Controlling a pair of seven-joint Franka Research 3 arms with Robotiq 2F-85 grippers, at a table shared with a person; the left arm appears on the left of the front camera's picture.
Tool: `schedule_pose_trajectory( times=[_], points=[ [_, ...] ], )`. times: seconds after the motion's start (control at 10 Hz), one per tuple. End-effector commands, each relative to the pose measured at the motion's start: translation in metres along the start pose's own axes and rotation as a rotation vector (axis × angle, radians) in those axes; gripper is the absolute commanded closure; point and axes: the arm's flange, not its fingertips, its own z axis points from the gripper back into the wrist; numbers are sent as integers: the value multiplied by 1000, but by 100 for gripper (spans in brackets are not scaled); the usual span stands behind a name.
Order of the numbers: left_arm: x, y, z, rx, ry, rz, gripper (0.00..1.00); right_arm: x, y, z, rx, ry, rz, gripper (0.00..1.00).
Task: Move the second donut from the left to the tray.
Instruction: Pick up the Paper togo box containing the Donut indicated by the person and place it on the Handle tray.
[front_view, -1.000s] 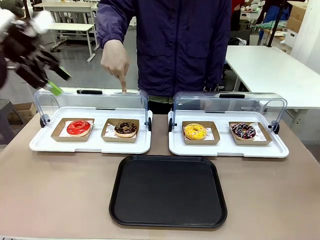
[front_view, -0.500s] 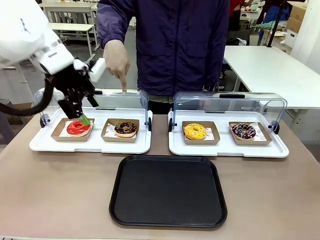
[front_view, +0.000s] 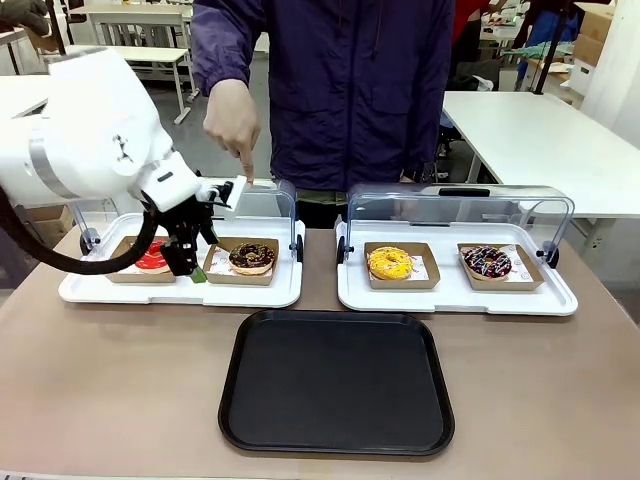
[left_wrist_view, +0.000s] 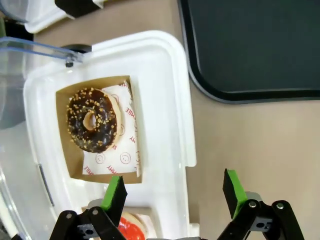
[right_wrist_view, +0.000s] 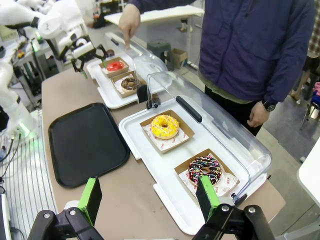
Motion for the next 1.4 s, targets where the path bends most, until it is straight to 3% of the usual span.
schedule_pose_trajectory(
  times=[0.0,0.1,0.4,1.3],
  points=[
    [-7,12,-2,-22,12,57,0,1,-1,-1,-1,-29,23,0],
    [0,0,0,0,0,0,0,1,-1,-1,-1,-29,23,0],
    [0,0,0,0,0,0,0,1,-1,-1,-1,-29,23,0],
    [-19,50,-62,-36,119,18,0,1,-1,-1,-1,-29,23,0]
  ],
)
